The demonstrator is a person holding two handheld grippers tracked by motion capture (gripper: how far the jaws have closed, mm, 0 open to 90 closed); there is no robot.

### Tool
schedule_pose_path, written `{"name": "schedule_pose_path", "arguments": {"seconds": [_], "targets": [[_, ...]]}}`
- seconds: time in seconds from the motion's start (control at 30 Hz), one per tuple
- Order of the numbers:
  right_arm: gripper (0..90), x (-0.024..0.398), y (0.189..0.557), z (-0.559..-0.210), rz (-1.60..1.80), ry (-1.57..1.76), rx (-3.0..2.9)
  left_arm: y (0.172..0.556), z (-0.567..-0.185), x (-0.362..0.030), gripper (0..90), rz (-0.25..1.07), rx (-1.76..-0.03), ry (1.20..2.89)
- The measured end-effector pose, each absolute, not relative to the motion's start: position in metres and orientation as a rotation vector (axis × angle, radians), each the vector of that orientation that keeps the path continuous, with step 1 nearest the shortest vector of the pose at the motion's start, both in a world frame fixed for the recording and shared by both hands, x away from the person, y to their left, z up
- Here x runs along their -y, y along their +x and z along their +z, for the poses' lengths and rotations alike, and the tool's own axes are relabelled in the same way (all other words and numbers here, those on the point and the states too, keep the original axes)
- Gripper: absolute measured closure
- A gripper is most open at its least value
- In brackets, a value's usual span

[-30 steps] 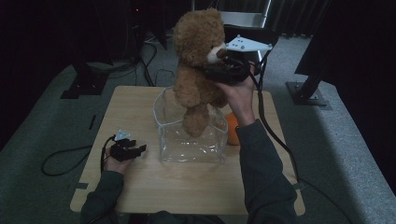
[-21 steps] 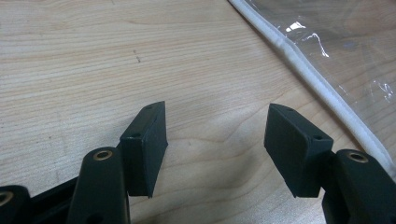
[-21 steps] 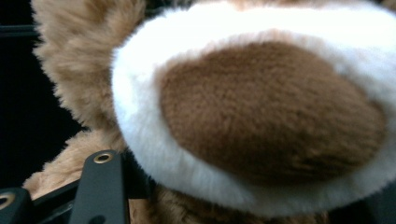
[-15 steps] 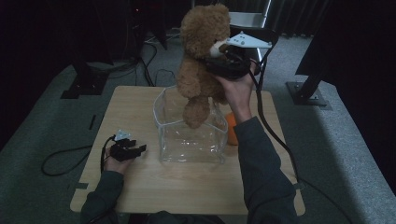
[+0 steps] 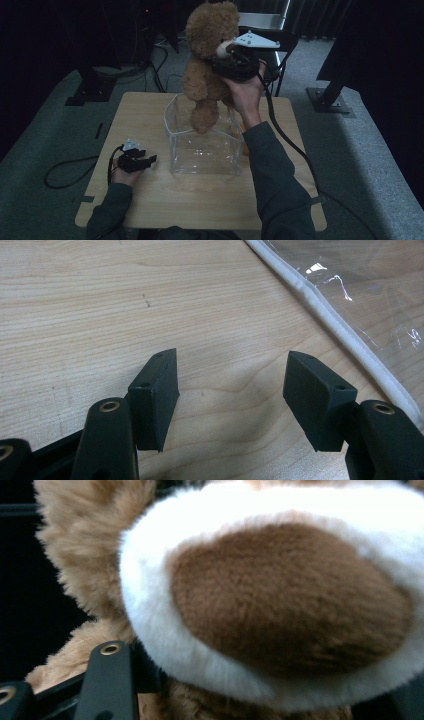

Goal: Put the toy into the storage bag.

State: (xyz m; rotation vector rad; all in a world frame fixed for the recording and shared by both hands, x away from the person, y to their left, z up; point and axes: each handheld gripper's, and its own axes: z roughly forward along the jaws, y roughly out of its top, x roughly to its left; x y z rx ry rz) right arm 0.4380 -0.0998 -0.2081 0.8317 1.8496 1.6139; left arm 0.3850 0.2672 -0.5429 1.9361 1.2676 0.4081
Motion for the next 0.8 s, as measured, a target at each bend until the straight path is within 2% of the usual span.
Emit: {"name": "schedule_pose_path", "arguments": {"seconds": [0.8], "targets": [[37.6, 0.074, 0.456, -0.219, 1.532, 0.864, -1.829, 0.385, -0.543, -0.267, 39.5, 0.406, -1.267, 1.936]]}}
